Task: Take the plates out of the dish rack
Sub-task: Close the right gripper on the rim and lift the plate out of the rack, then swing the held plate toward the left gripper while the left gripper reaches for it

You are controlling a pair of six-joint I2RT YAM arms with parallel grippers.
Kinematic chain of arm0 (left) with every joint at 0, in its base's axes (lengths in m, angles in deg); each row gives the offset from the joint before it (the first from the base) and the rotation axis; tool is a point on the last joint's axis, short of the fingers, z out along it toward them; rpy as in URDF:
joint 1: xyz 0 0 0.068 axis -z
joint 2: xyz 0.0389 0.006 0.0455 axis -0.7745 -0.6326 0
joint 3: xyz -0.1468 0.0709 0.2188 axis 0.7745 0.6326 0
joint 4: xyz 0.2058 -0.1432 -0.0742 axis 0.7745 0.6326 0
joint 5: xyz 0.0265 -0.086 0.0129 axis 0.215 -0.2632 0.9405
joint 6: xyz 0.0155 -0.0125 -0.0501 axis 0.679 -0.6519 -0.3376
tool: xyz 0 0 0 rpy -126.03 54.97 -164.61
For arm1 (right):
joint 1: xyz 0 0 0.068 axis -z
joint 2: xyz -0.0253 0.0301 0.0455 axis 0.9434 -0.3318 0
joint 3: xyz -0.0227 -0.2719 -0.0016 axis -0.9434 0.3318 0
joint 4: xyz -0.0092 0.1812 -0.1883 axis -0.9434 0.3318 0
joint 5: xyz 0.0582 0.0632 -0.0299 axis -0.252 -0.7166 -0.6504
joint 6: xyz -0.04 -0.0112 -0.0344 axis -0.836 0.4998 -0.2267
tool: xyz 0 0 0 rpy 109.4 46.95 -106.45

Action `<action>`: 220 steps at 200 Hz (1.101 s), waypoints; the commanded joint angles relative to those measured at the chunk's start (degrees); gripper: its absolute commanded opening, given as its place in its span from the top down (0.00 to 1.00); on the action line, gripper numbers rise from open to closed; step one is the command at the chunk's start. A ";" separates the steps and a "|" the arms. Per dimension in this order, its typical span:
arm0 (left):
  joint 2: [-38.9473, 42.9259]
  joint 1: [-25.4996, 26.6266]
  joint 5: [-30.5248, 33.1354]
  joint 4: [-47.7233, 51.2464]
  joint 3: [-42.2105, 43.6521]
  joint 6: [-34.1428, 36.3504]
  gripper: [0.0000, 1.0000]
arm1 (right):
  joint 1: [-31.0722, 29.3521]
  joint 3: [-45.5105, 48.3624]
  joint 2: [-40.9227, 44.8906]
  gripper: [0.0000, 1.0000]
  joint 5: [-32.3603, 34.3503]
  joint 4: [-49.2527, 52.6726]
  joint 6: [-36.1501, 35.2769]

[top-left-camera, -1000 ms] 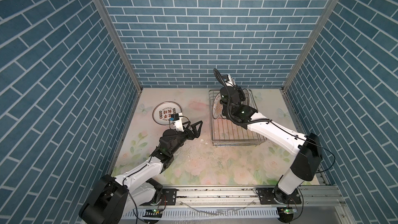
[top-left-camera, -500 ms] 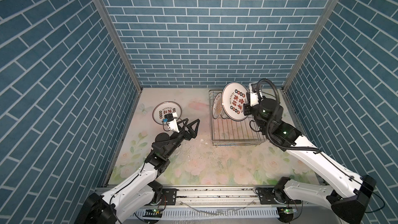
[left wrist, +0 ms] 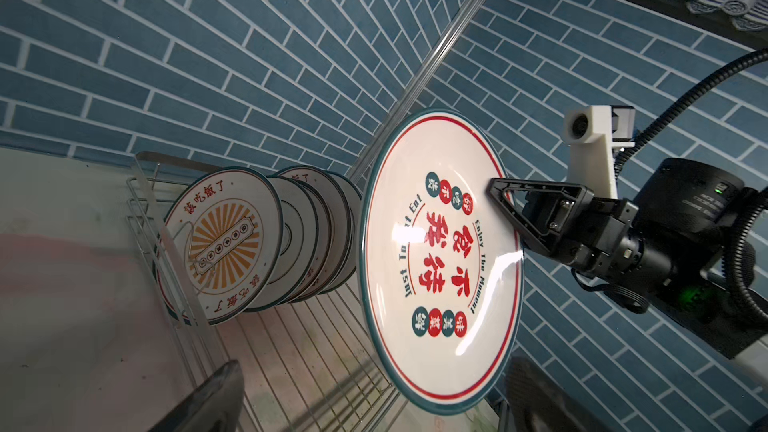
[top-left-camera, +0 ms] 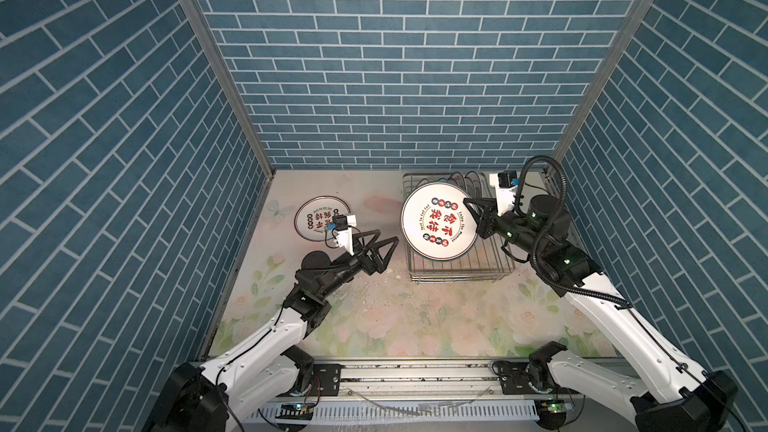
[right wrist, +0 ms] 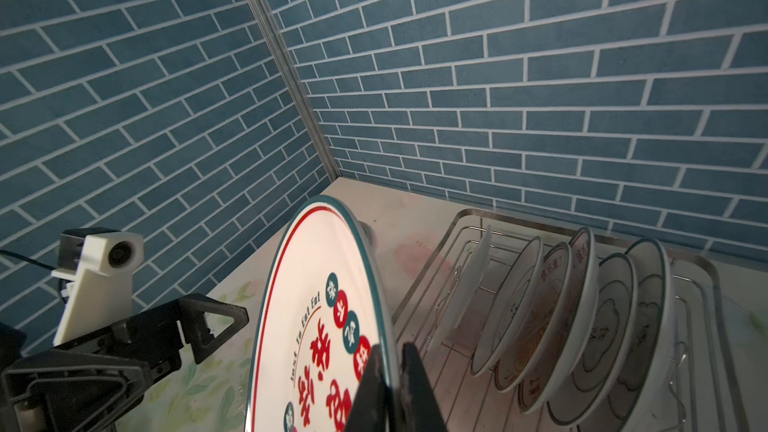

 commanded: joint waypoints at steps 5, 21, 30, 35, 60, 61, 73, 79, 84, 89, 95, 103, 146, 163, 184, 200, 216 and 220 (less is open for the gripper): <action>-1.01 1.02 -3.16 -2.11 -2.61 -0.49 0.03 | 1.22 0.73 0.94 1.00 -9.67 -7.77 5.90; -2.31 1.45 -3.81 -0.78 -3.86 -0.52 0.08 | 1.81 0.89 0.07 1.00 -11.87 -9.08 6.87; -3.07 1.54 -4.11 -1.14 -4.14 -0.98 0.15 | 1.93 1.01 -0.65 1.00 -13.23 -9.75 6.98; -3.33 1.63 -4.14 -1.18 -4.32 -1.14 0.18 | 2.10 0.95 -0.96 1.00 -13.60 -10.02 7.04; -3.70 2.14 -3.14 1.89 -5.53 0.13 0.32 | 2.33 1.62 -1.22 1.00 -12.59 -10.97 6.98; -3.72 2.15 -3.11 1.99 -5.57 0.11 0.33 | 2.32 1.69 -1.21 1.00 -12.58 -11.04 6.96; -4.14 2.28 -2.67 1.97 -5.69 -0.25 0.46 | 2.36 2.02 -1.20 1.00 -12.89 -11.36 6.78; -4.36 2.36 -2.44 1.83 -5.69 -0.58 0.53 | 2.30 2.06 -1.20 1.00 -12.84 -11.49 6.61; -4.61 2.33 -2.30 1.87 -5.81 -0.66 0.57 | 2.33 2.20 -1.28 1.00 -12.83 -11.58 6.46; -4.77 2.54 -2.29 1.96 -6.00 -0.54 0.60 | 2.36 2.35 -1.36 1.00 -13.02 -11.87 6.42; -5.22 2.74 -2.37 2.13 -6.23 -0.43 0.61 | 2.30 2.51 -1.50 1.00 -13.17 -12.12 6.26; -5.88 2.87 -2.53 2.65 -6.82 -0.47 0.62 | 2.33 2.62 -1.59 1.00 -12.73 -12.29 6.14; -9.80 3.55 -2.82 3.38 -8.76 -0.87 0.83 | 2.30 5.48 -0.85 1.00 -9.62 -15.36 3.89; -10.65 3.85 -2.84 3.15 -9.09 -1.32 0.90 | 2.30 6.21 -1.08 1.00 -8.98 -16.33 3.04; -12.02 4.15 -3.40 3.22 -9.87 -1.54 0.95 | 2.13 8.20 -1.00 1.00 -9.70 -20.05 1.76; -13.39 4.18 -4.08 2.75 -10.49 -2.17 1.00 | 2.19 8.91 -1.15 1.00 -10.01 -21.23 1.07; -14.59 4.26 -4.42 2.01 -10.78 -2.57 1.00 | 2.15 9.08 -1.52 1.00 -9.90 -21.56 1.05; -14.93 4.33 -4.42 1.88 -10.87 -2.68 1.00 | 2.17 8.96 -1.65 1.00 -10.07 -21.56 0.98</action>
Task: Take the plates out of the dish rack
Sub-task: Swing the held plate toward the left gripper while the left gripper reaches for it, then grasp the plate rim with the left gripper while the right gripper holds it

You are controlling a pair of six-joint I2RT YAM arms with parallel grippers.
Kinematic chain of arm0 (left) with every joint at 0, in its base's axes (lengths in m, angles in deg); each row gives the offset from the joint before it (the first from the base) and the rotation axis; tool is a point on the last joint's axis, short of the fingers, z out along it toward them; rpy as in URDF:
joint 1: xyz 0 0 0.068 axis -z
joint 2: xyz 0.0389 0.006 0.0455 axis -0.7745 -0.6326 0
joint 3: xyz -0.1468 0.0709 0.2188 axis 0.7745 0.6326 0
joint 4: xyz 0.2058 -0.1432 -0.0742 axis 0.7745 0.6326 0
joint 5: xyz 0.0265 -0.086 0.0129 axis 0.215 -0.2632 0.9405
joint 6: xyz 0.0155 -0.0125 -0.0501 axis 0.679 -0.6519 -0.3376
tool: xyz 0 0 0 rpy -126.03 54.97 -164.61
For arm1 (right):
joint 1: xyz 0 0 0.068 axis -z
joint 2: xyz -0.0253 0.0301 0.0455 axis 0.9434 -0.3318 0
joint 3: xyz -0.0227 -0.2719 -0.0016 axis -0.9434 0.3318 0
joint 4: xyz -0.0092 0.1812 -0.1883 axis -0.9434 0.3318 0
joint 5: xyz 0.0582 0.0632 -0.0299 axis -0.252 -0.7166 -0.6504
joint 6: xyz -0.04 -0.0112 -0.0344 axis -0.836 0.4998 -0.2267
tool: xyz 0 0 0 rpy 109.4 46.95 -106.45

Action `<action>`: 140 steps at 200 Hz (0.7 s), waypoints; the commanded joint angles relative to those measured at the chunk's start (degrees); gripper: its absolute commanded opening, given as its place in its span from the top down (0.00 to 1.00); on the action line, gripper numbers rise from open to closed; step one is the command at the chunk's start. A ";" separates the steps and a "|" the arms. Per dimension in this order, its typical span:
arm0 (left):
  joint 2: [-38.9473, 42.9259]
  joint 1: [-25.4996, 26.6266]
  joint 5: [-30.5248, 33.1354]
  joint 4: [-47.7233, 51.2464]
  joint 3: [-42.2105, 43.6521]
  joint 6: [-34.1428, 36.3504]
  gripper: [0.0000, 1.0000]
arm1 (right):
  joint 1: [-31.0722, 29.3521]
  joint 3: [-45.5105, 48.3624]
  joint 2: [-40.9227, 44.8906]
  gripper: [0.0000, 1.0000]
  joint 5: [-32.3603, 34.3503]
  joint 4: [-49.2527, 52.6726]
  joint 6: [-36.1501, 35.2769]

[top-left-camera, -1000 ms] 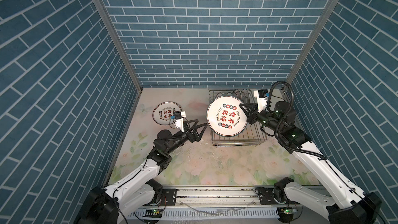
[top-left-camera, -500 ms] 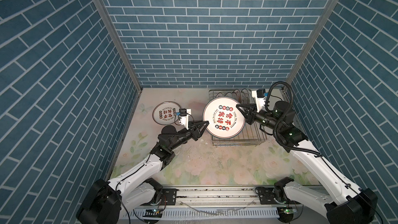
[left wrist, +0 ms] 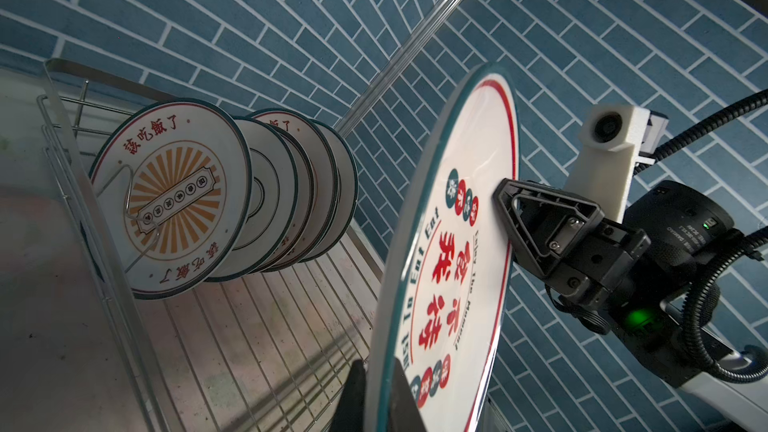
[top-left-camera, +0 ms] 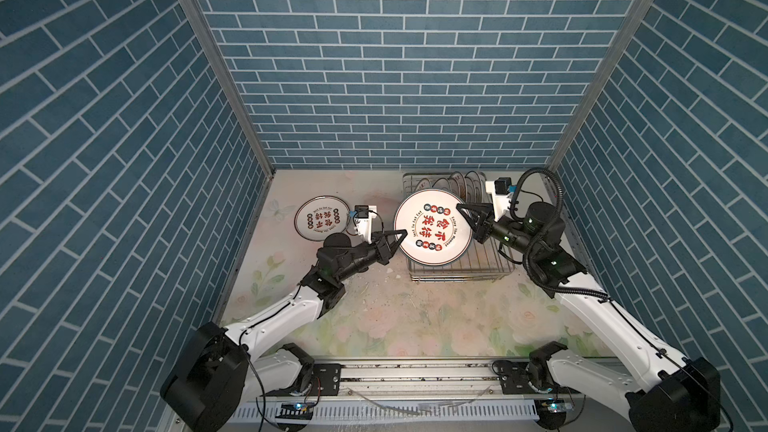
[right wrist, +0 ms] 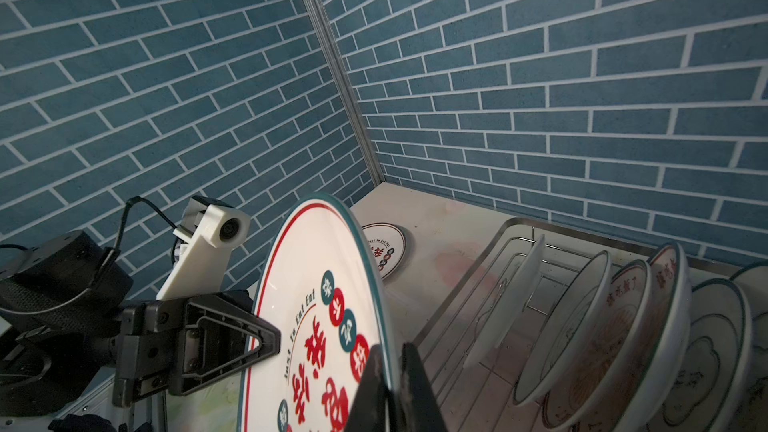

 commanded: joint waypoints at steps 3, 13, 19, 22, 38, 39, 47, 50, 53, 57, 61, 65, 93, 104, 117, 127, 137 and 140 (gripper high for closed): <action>-2.07 1.05 -1.87 -0.94 -1.92 1.80 1.00 | -0.56 0.20 0.08 1.00 -0.25 -5.82 -0.20; -2.62 1.06 -1.87 -1.17 -2.15 1.50 1.00 | -0.56 0.06 -0.24 1.00 -0.64 -5.78 -0.06; -2.94 1.05 -1.99 -1.13 -2.34 1.36 1.00 | -0.53 -0.06 -0.32 1.00 -0.96 -5.59 0.02; -3.12 1.07 -2.16 -1.16 -2.49 1.13 1.00 | -0.60 -0.14 -0.39 1.00 -1.09 -5.50 0.03; -4.34 1.09 -3.89 -1.97 -3.33 -0.06 1.00 | -0.60 0.23 -0.16 0.96 -1.39 -5.88 0.11; -4.38 1.07 -3.97 -2.18 -3.33 -0.22 1.00 | -0.56 0.28 -0.16 0.96 -1.39 -5.94 0.17; -4.89 1.05 -4.46 -3.99 -3.18 -1.13 1.00 | -0.52 0.46 0.02 0.93 -1.17 -6.16 0.43; -5.00 1.06 -4.45 -4.42 -3.10 -1.31 1.00 | -0.52 0.50 0.09 0.92 -1.13 -6.17 0.47; -5.08 1.05 -4.44 -4.70 -3.08 -1.53 1.00 | -0.53 0.56 0.07 0.91 -1.13 -6.18 0.51; -5.05 1.11 -4.27 -4.64 -3.14 -1.52 1.00 | -0.61 0.60 -0.01 0.91 -1.17 -6.20 0.57; -4.94 1.05 -4.03 -4.29 -3.23 -1.48 1.00 | -0.54 0.53 -0.02 0.89 -1.33 -6.17 0.57; -4.87 1.07 -3.66 -3.90 -3.25 -1.37 1.00 | -0.54 0.59 -0.06 0.89 -1.52 -6.13 0.57; -4.00 1.05 -1.44 -2.33 -2.98 -1.60 1.00 | -0.54 0.52 -0.40 0.34 -4.18 -6.13 0.70; -3.80 1.04 -1.25 -1.71 -3.16 -1.85 1.00 | -0.60 0.27 -0.42 0.01 -4.27 -5.70 1.32; -3.79 1.05 -1.25 -1.70 -3.24 -2.07 1.00 | -0.61 -0.23 -0.50 0.01 -4.61 -5.06 1.92; -3.86 1.05 -1.57 -1.74 -3.49 -2.32 1.00 | -0.54 -0.22 -0.52 0.01 -4.48 -5.29 2.36; -4.19 1.07 -2.22 -2.31 -3.77 -3.01 1.00 | -0.54 0.30 -0.42 0.01 -4.72 -6.45 2.50; -4.31 1.01 -2.40 -2.58 -3.78 -3.22 1.00 | -0.57 0.47 -0.27 0.01 -4.66 -6.84 2.47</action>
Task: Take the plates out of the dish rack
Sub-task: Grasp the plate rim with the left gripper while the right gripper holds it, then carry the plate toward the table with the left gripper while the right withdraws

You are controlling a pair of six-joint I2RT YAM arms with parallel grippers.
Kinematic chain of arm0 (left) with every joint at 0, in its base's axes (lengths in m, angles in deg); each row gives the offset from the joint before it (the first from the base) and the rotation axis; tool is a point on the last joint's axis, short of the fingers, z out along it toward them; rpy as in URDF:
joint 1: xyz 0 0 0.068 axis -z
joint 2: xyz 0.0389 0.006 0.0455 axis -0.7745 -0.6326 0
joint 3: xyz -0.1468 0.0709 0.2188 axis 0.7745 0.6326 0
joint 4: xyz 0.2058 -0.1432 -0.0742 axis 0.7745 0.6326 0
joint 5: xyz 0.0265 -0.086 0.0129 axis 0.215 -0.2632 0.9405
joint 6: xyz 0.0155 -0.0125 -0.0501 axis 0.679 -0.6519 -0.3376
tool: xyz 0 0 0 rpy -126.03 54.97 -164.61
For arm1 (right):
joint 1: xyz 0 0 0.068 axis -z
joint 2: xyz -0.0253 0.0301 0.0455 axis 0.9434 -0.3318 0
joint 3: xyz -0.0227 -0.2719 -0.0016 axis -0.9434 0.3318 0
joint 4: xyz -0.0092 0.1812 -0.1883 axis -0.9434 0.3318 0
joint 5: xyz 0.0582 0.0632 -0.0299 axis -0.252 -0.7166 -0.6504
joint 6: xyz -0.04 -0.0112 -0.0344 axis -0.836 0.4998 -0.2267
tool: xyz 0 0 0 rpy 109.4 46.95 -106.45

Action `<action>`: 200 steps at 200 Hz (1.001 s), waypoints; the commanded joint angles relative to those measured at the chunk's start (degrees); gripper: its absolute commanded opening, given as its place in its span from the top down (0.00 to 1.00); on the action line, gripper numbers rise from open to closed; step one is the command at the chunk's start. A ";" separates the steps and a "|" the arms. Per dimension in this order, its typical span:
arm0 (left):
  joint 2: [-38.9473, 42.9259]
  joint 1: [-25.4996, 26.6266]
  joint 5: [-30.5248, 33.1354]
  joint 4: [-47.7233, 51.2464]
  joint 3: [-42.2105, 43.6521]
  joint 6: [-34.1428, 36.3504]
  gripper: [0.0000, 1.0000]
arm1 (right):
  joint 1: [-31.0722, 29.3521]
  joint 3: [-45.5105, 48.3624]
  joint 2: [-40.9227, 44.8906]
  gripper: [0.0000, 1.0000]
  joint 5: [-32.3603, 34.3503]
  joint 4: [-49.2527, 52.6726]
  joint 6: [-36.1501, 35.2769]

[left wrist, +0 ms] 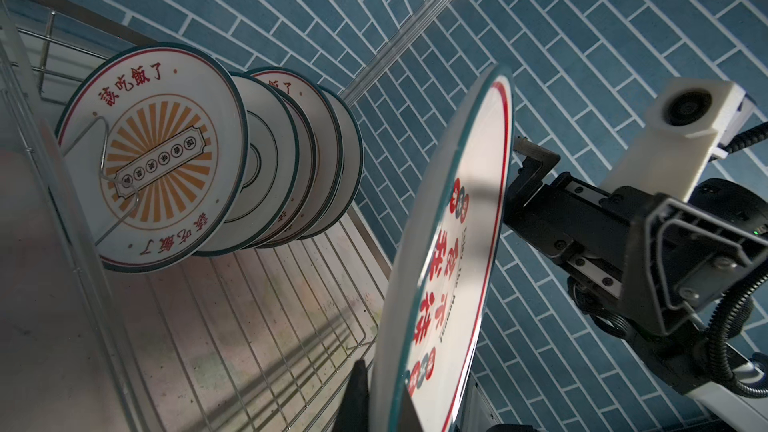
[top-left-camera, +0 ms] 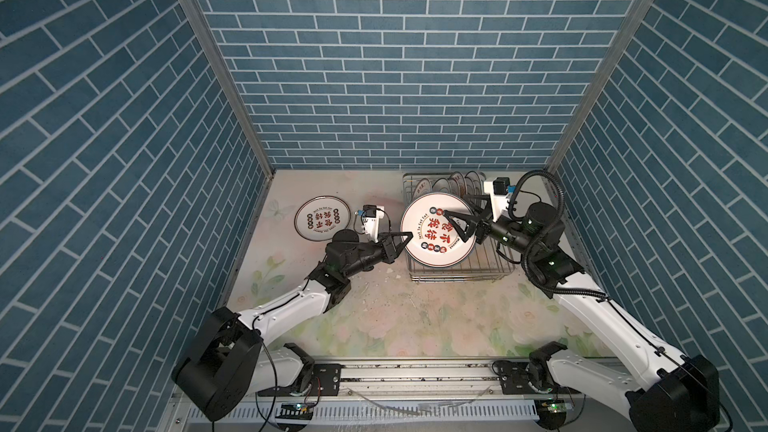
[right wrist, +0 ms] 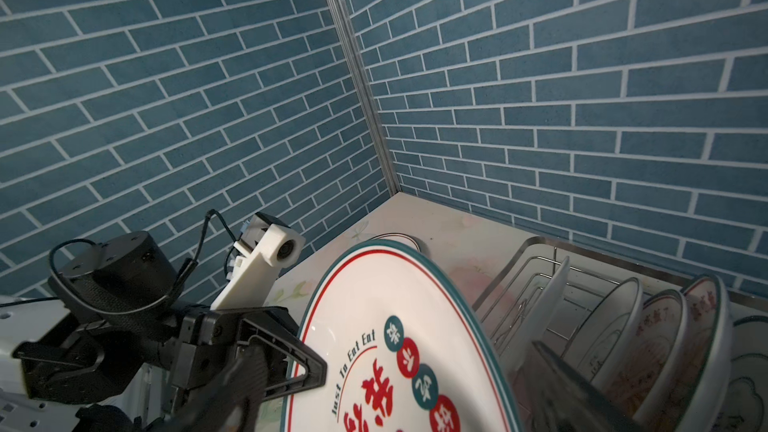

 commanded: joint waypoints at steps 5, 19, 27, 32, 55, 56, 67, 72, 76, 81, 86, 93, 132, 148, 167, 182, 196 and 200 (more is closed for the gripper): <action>-0.16 0.30 -1.09 -3.28 -2.21 -0.97 1.00 | -0.09 0.84 0.39 0.01 -2.09 -4.07 2.06; 0.11 0.25 -0.75 -3.42 -2.14 -1.14 1.00 | -0.13 1.41 1.02 0.01 -2.03 -4.63 1.80; 0.62 0.27 0.11 -2.68 -2.00 -0.76 1.00 | -0.05 1.61 1.44 0.01 -2.13 -4.47 1.70; 0.99 0.29 0.73 -2.13 -1.89 -0.49 1.00 | -0.06 1.75 1.72 0.01 -2.01 -4.58 1.69; 3.03 0.26 3.20 0.90 -1.70 0.86 1.00 | -0.05 2.70 2.80 0.01 -1.67 -5.58 1.44; 3.14 0.29 3.31 1.08 -1.70 0.91 1.00 | -0.09 2.74 2.86 0.01 -1.63 -5.62 1.43; 4.45 0.02 4.63 3.66 -2.06 1.79 1.00 | -0.13 3.27 3.30 0.01 -0.81 -6.40 1.34; 5.14 0.00 5.02 5.03 -2.56 2.49 1.00 | -0.06 3.52 3.48 0.01 -0.49 -6.69 1.30; 5.86 -0.15 5.38 6.69 -3.12 3.17 1.00 | -0.09 3.74 3.61 0.01 -0.39 -6.98 1.21; 6.72 -0.26 5.99 9.04 -3.86 4.21 1.00 | -0.05 3.87 3.75 0.01 -0.37 -7.34 1.25; 7.70 -0.42 6.97 11.25 -4.47 5.17 1.00 | -0.06 4.07 3.87 0.01 -0.39 -7.67 1.19; 9.11 -0.67 8.89 14.34 -5.11 6.14 1.00 | -0.10 4.19 3.97 0.01 -0.81 -8.14 1.32; 15.02 -5.96 13.17 19.40 -3.73 4.86 1.00 | -1.86 3.63 2.57 0.01 -9.68 -8.52 -0.79; 16.30 -8.73 13.95 20.80 -3.12 3.98 1.00 | -4.45 3.27 2.53 0.01 -7.16 -6.62 -4.37; 17.37 -12.07 14.49 20.78 -1.63 2.29 1.00 | -8.77 0.91 1.82 0.01 -1.69 -0.30 -10.42; 18.12 -14.88 14.93 19.52 0.18 0.16 1.00 | -12.08 -0.40 0.55 0.01 2.70 2.95 -13.73; 18.28 -17.52 14.87 17.63 1.53 -1.67 1.00 | -14.20 -1.82 -1.32 0.01 4.73 4.66 -15.19; 18.35 -18.10 15.34 17.71 1.63 -1.77 1.00 | -14.68 -2.19 -1.87 0.01 5.00 4.94 -15.54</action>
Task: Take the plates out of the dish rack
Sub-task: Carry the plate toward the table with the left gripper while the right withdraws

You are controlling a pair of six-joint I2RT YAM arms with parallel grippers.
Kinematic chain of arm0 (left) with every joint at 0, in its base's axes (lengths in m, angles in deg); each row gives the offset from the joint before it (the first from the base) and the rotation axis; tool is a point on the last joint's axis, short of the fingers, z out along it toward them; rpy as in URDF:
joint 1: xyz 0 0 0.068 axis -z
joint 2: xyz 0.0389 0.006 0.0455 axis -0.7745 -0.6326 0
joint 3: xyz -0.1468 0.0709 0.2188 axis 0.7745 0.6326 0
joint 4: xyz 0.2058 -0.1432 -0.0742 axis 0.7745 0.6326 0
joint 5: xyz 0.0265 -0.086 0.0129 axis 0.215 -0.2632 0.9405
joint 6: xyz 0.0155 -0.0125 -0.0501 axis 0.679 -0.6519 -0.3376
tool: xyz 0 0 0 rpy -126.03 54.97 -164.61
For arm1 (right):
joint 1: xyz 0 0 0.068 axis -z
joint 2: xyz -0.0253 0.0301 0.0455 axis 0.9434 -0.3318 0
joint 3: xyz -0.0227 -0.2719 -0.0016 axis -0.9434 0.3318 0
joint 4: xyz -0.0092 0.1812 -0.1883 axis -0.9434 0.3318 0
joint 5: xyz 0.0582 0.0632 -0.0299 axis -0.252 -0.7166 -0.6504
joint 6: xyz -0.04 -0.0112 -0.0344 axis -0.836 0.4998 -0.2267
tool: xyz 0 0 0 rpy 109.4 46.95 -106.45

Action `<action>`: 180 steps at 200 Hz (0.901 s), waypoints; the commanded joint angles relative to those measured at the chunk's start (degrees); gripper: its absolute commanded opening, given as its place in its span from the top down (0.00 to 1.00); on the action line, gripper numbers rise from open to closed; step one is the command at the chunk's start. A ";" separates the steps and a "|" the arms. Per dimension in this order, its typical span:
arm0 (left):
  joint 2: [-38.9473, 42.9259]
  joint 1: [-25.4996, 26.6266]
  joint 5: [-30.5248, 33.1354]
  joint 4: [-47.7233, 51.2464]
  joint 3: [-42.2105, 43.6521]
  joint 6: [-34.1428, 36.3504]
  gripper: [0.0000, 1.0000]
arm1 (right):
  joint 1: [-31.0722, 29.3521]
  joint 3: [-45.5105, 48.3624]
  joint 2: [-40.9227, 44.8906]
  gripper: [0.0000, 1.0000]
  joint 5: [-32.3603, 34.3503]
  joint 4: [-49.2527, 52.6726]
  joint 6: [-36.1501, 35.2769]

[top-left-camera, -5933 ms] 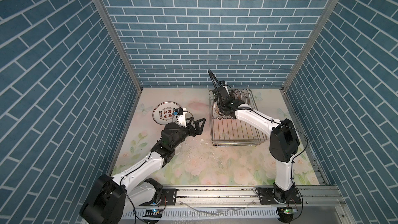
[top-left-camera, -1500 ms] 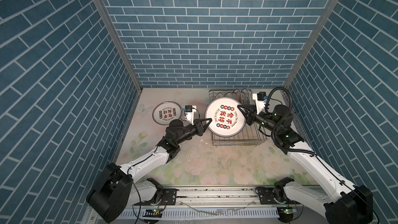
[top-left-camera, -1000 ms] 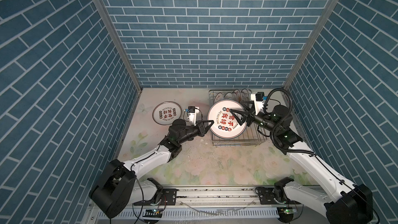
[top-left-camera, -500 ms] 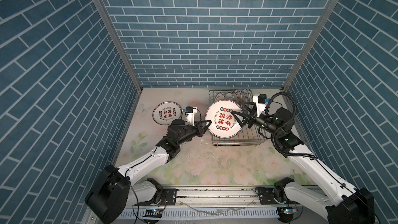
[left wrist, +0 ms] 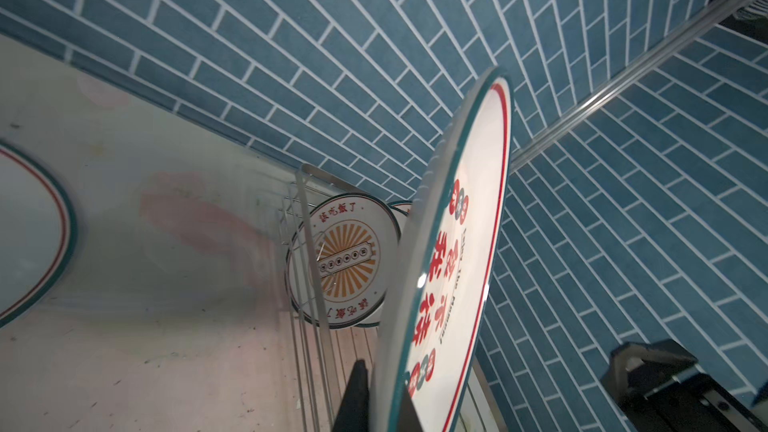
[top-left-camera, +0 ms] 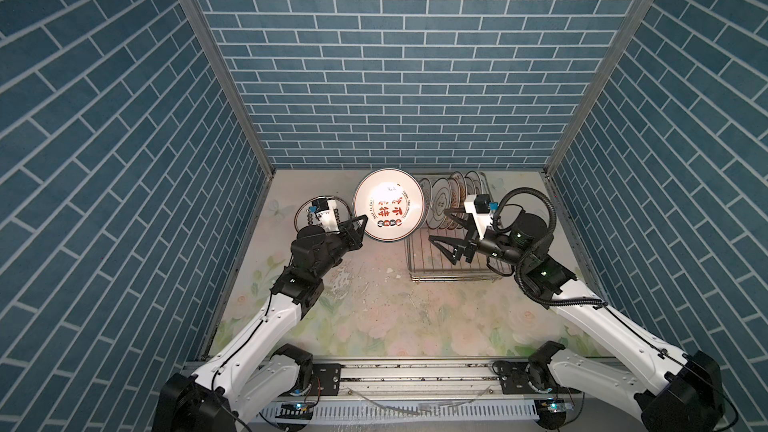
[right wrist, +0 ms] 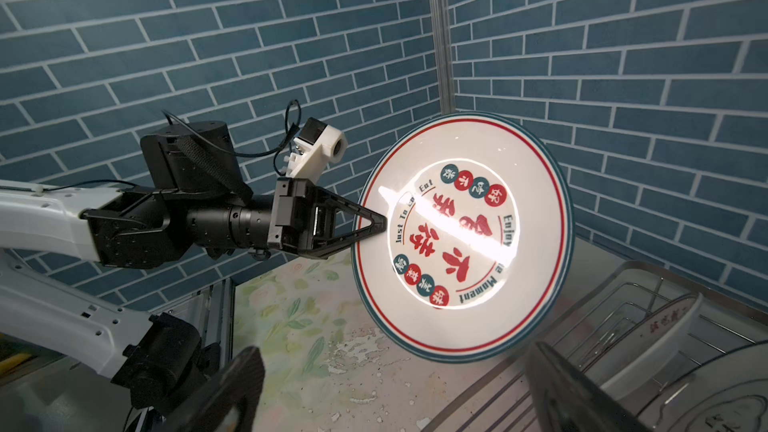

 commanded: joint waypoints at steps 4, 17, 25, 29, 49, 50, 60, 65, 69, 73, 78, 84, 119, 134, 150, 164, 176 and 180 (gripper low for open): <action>1.48 -3.98 2.26 -2.94 1.61 -3.12 1.00 | -3.39 -4.20 -3.01 0.01 6.09 4.83 -7.38; 2.12 -5.07 5.02 -0.58 1.03 -2.11 1.00 | -4.68 -5.35 -5.01 0.01 7.70 5.16 -8.05; 2.51 -5.84 5.91 -0.18 1.10 -2.06 1.00 | -5.30 -5.99 -6.24 0.01 8.65 5.42 -8.41; 2.73 -6.23 6.27 -0.18 1.26 -2.15 1.00 | -5.56 -6.40 -6.86 0.01 9.02 5.48 -8.59; 3.01 -9.43 4.67 -1.11 2.18 -3.67 1.00 | -6.86 -7.95 -10.03 0.01 10.40 5.40 -9.57; 2.98 -9.61 4.50 -1.19 2.26 -3.73 1.00 | -6.92 -7.99 -10.11 0.01 10.42 5.38 -9.62; 3.01 -11.22 3.75 -1.89 2.84 -4.23 1.00 | -7.28 -8.64 -11.51 0.01 10.28 5.34 -10.09; 3.08 -11.86 3.68 -1.81 3.08 -4.25 1.00 | -7.48 -9.11 -12.39 0.01 10.02 5.20 -10.11; 3.03 -12.44 3.53 -1.88 3.13 -4.19 1.00 | -7.63 -9.52 -13.01 0.01 9.85 5.12 -10.11; 3.04 -13.13 3.28 -1.73 3.09 -4.07 1.00 | -7.68 -9.95 -13.63 0.01 9.66 5.01 -10.03; 2.92 -14.08 3.00 -1.33 2.98 -4.09 1.00 | -7.85 -10.44 -14.49 0.01 9.49 5.03 -10.02; 2.72 -15.60 2.44 -1.06 3.07 -4.52 1.00 | -8.07 -11.33 -15.47 0.01 9.32 5.08 -9.93; 1.81 -19.33 2.86 -3.50 5.37 -6.75 1.00 | -8.42 -15.77 -21.26 0.01 10.45 5.18 -8.35; 0.88 -20.08 2.91 -3.94 5.75 -6.86 1.00 | -8.49 -17.58 -23.64 0.01 11.64 5.09 -7.74; -0.61 -21.66 2.14 -6.01 6.62 -7.97 1.00 | -8.40 -19.57 -26.03 0.01 12.15 5.06 -6.76; -1.82 -22.48 2.56 -6.21 6.74 -8.42 1.00 | -8.44 -21.60 -28.31 0.01 12.03 5.54 -5.97; -2.86 -23.04 2.39 -6.94 6.96 -8.53 1.00 | -8.45 -23.06 -30.17 0.01 11.85 5.66 -5.32; -3.18 -23.18 2.44 -7.27 7.07 -8.63 1.00 | -8.53 -23.43 -30.73 0.01 11.84 5.55 -5.05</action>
